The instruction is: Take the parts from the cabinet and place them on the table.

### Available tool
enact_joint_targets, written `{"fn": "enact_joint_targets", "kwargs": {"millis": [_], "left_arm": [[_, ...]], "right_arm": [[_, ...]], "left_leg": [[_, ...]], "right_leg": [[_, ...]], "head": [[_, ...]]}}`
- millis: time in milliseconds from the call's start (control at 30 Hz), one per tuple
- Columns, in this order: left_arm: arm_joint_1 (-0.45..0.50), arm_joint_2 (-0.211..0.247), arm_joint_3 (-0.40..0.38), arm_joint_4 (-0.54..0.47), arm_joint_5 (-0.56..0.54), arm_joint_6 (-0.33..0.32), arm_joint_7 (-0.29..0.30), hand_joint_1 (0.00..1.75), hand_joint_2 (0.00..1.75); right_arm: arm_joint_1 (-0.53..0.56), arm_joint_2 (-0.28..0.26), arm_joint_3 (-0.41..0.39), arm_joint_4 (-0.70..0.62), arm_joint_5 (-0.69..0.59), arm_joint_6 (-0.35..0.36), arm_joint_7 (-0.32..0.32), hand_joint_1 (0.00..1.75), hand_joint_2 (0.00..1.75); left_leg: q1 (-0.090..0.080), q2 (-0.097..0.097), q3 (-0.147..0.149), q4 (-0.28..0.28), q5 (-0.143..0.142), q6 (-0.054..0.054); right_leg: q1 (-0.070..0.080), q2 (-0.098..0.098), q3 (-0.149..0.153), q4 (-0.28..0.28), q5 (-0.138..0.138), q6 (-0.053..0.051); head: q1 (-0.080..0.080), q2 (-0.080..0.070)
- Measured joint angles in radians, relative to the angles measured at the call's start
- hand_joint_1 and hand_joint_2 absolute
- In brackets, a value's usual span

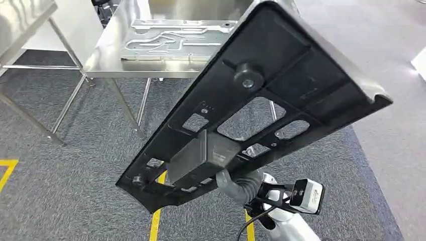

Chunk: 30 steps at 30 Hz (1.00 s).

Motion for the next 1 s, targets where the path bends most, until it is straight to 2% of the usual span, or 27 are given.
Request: {"fn": "enact_joint_targets", "kwargs": {"millis": [33,67,100,133,200,267,300,333,400,433,467,500,567,600,633,733,767,800,867,900,933,967,1000], "left_arm": [[-0.001,0.002,0.0,0.0,0.0,-0.002,-0.002,0.0,1.75],[-0.002,0.003,0.0,0.0,0.0,-0.003,-0.003,0.0,1.75],[-0.003,0.003,0.0,0.0,0.0,-0.004,-0.003,0.0,1.75],[-0.004,0.003,0.0,0.0,-0.001,-0.004,-0.005,0.0,1.75],[-0.003,0.004,0.0,0.0,-0.001,-0.004,-0.006,0.0,1.75],[-0.004,0.004,0.0,0.0,-0.001,-0.004,-0.006,0.0,1.75],[-0.005,0.004,0.0,0.0,-0.001,-0.004,-0.007,0.0,1.75],[-0.005,0.004,0.0,0.0,-0.001,-0.004,-0.008,0.0,1.75],[-0.005,0.005,0.0,0.0,-0.001,-0.004,-0.009,0.0,1.75],[-0.004,0.005,0.0,0.0,-0.001,-0.005,-0.009,0.0,1.75],[-0.004,0.005,0.0,0.0,-0.001,-0.005,-0.009,0.0,1.75],[-0.004,0.005,0.0,0.0,-0.001,-0.005,-0.009,0.0,1.75],[-0.004,0.005,0.0,0.0,0.0,-0.005,-0.009,0.0,1.75],[-0.004,0.005,0.0,0.0,0.0,-0.005,-0.01,0.0,1.75],[-0.005,0.004,0.0,0.0,0.0,-0.004,-0.011,0.0,1.75],[-0.005,0.004,0.0,0.0,-0.001,-0.004,-0.013,0.0,1.75],[-0.006,0.004,0.0,0.0,-0.002,-0.003,-0.014,0.0,1.75],[-0.008,0.006,0.0,0.0,-0.003,-0.003,-0.015,0.0,1.75],[-0.009,0.006,-0.001,0.0,-0.006,-0.003,-0.016,0.0,1.75],[-0.007,0.006,-0.001,0.0,-0.006,-0.003,-0.017,0.0,1.75],[-0.006,0.006,-0.001,0.0,-0.007,-0.002,-0.017,0.0,1.75],[-0.004,0.006,0.0,0.0,-0.008,-0.001,-0.017,0.0,1.75],[-0.004,0.006,0.0,0.0,-0.008,-0.001,-0.018,0.0,1.75]], "right_arm": [[0.0,0.0,-0.002,-0.002,0.0,-0.001,0.0,1.75,1.75],[0.0,0.0,-0.003,-0.004,0.001,-0.001,0.0,1.75,1.75],[0.0,0.0,-0.003,-0.005,0.002,-0.001,0.0,1.75,1.75],[0.001,0.0,-0.005,-0.006,0.003,-0.002,0.0,1.75,1.75],[0.002,0.0,-0.008,-0.008,0.004,-0.002,0.0,1.75,1.75],[0.004,0.0,-0.01,-0.013,0.004,-0.002,0.0,1.75,1.75],[0.002,0.0,-0.012,-0.016,0.004,-0.002,0.0,1.75,1.75],[0.001,0.0,-0.014,-0.016,0.003,-0.002,0.0,1.75,1.75],[0.007,-0.001,-0.015,-0.016,0.003,-0.002,0.0,1.75,1.75],[0.01,-0.001,-0.016,-0.016,0.003,-0.002,0.0,1.75,1.75],[0.012,-0.002,-0.017,-0.016,0.002,-0.002,0.0,1.75,1.75],[0.013,-0.002,-0.017,-0.016,0.001,-0.002,0.0,1.75,1.75],[0.013,-0.002,-0.019,-0.016,0.001,0.003,0.0,1.75,1.75],[0.014,-0.002,-0.021,-0.019,0.002,0.007,0.0,1.75,1.75],[0.014,-0.002,-0.026,-0.021,0.002,0.015,0.0,1.75,1.75],[0.02,-0.002,-0.042,-0.023,0.008,0.026,0.0,1.75,1.75],[0.02,-0.002,-0.045,-0.024,0.008,0.028,0.0,1.75,1.75],[0.021,-0.002,-0.051,-0.027,0.009,0.032,0.001,1.75,1.75],[0.021,-0.002,-0.058,-0.03,0.008,0.037,0.0,1.75,1.75],[0.024,-0.002,-0.059,-0.03,0.011,0.038,0.0,1.75,1.75],[0.029,-0.002,-0.06,-0.03,0.011,0.038,0.0,1.75,1.75],[0.035,-0.002,-0.061,-0.03,0.013,0.038,0.0,1.75,1.75],[0.039,-0.002,-0.063,-0.03,0.016,0.038,0.0,1.75,1.75]], "left_leg": [[0.0,-0.001,0.04,-0.094,0.054,0.002],[0.001,-0.002,0.078,-0.181,0.096,0.005],[-0.004,-0.008,0.087,-0.21,0.078,0.013],[-0.004,-0.007,0.088,-0.211,0.082,0.025],[-0.006,-0.007,0.086,-0.211,0.084,0.034],[0.001,-0.005,0.091,-0.223,0.091,0.049],[0.001,-0.005,0.095,-0.225,0.091,0.054],[0.001,-0.003,0.095,-0.225,0.091,0.057],[0.0,-0.002,0.095,-0.225,0.089,0.06],[0.0,-0.001,0.095,-0.224,0.088,0.061],[0.0,-0.001,0.097,-0.224,0.087,0.06],[0.0,-0.001,0.1,-0.224,0.085,0.059],[0.0,-0.001,0.109,-0.224,0.079,0.053],[0.0,-0.001,0.114,-0.225,0.076,0.05],[-0.006,-0.001,0.111,-0.223,0.071,0.042],[-0.002,0.003,0.117,-0.231,0.066,0.026],[-0.005,0.004,0.121,-0.234,0.065,0.02],[0.0,0.002,0.123,-0.221,0.055,0.014],[-0.001,0.0,0.076,-0.123,0.005,0.011],[0.0,0.0,0.019,-0.016,-0.04,0.008],[0.0,0.0,-0.024,0.058,-0.064,0.006],[0.0,0.0,-0.053,0.097,-0.06,0.006],[-0.001,0.0,-0.052,0.075,-0.025,0.008]], "right_leg": [[-0.001,0.005,0.003,0.003,-0.004,0.004],[-0.001,0.008,0.004,0.009,-0.009,0.007],[0.006,0.011,0.001,0.016,-0.013,0.013],[0.006,0.015,-0.003,0.016,-0.012,0.018],[0.003,0.015,-0.003,0.012,-0.009,0.027],[0.003,0.013,-0.002,0.017,-0.017,0.039],[0.001,0.003,-0.015,0.051,-0.039,0.045],[-0.001,0.0,-0.047,0.114,-0.075,0.049],[-0.005,-0.002,-0.132,0.28,-0.142,0.056],[-0.007,-0.002,-0.161,0.331,-0.15,0.057],[-0.008,-0.003,-0.165,0.331,-0.135,0.058],[-0.009,-0.004,-0.147,0.288,-0.101,0.056],[-0.009,-0.008,-0.066,0.122,-0.012,0.048],[-0.007,-0.014,-0.025,0.037,0.018,0.04],[0.003,-0.017,-0.014,0.013,0.0,0.037],[0.007,-0.011,-0.017,0.014,-0.004,0.023],[0.004,-0.009,-0.013,0.009,-0.003,0.019],[-0.006,-0.01,0.001,-0.004,-0.001,0.011],[-0.005,-0.011,0.009,-0.006,-0.007,0.001],[-0.003,-0.01,0.014,-0.006,-0.01,-0.003],[-0.001,-0.009,0.017,-0.006,-0.014,-0.005],[0.001,-0.007,0.021,-0.005,-0.018,-0.005],[0.002,-0.005,0.028,-0.005,-0.023,-0.004]], "head": [[0.0,0.0],[0.0,0.0],[0.0,0.0],[0.0,0.0],[0.0,0.0],[0.0,0.0],[0.0,0.0],[0.0,0.0],[0.0,0.0],[0.0,0.0],[0.0,0.0],[0.0,0.0],[0.0,0.0],[0.0,0.0],[0.0,0.0],[0.0,0.0],[0.0,0.0],[0.0,0.0],[0.0,0.0],[0.0,0.0],[0.0,0.0],[0.0,0.0],[0.0,0.0]]}}
